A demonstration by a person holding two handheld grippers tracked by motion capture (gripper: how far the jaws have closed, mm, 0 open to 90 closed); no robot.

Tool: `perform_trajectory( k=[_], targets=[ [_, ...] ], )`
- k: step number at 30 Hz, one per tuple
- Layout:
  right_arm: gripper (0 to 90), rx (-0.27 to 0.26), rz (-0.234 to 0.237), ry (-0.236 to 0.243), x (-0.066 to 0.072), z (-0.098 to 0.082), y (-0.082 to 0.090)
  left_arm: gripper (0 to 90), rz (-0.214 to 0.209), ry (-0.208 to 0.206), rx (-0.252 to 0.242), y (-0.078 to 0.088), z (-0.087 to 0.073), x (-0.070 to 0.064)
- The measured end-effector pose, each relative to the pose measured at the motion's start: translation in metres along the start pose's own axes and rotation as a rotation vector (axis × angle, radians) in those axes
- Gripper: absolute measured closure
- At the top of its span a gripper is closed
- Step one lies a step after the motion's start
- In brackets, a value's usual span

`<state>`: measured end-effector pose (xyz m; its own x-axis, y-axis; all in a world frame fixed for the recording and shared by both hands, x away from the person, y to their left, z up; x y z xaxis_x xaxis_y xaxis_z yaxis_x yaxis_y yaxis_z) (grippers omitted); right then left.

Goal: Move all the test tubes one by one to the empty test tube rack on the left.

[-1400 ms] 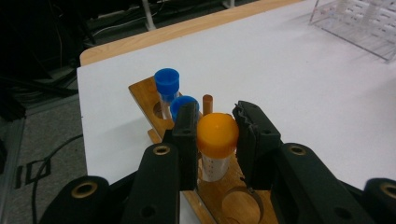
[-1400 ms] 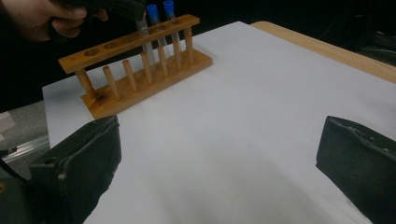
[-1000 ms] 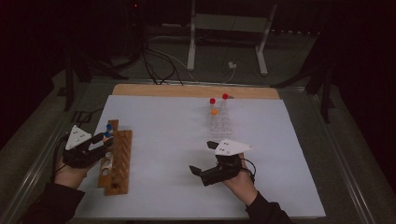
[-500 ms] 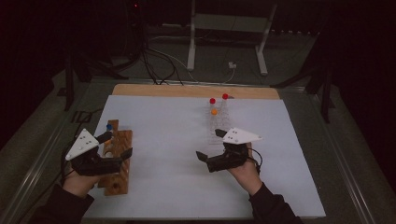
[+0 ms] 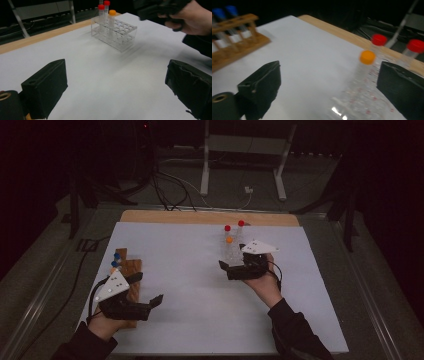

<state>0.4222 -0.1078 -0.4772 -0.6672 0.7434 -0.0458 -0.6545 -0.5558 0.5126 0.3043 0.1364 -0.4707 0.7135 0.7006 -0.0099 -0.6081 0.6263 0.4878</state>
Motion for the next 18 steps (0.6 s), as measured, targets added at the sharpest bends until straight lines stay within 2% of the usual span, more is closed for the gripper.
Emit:
perform_trajectory(
  k=[2,3,4,7,8,13,18],
  targets=[
    [7.1,0.031,-0.019,-0.015,-0.011,-0.004,-0.008,5.0,-0.008,-0.008,0.006,-0.002,-0.001,-0.003],
    [10.8,0.051,-0.037,-0.022,-0.017,-0.006,-0.012,5.0,-0.001,-0.011,0.006,-0.002,-0.001,-0.003],
    [18.0,0.063,-0.043,-0.03,-0.022,-0.008,-0.015,5.0,-0.011,-0.013,0.006,-0.003,-0.001,-0.004],
    [25.6,0.092,-0.056,-0.049,-0.032,-0.012,-0.025,5.0,-0.014,-0.017,0.008,-0.003,-0.001,-0.006],
    [30.9,0.102,-0.052,-0.05,-0.034,-0.013,-0.029,5.0,-0.014,-0.015,0.007,-0.003,-0.001,-0.006],
    [40.9,0.135,-0.082,-0.063,-0.045,-0.014,-0.044,5.0,-0.022,-0.015,0.01,-0.003,-0.002,-0.006],
    [50.8,0.158,-0.086,-0.076,-0.05,-0.013,-0.056,5.1,-0.028,-0.017,0.012,-0.004,-0.002,-0.007]
  ],
)
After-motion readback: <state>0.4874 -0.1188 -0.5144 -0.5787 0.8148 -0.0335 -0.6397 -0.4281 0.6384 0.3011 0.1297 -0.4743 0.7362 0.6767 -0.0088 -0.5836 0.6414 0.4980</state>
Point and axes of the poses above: each handheld gripper's, and its own axes: y roughly backward along the jaws, z roughly out of its top, x roughly to its left, the point moved 10 cm from there along -y, roughly forward along the jaws, and after that the axes turned 7 degrees about x, right-handed, at the moved point
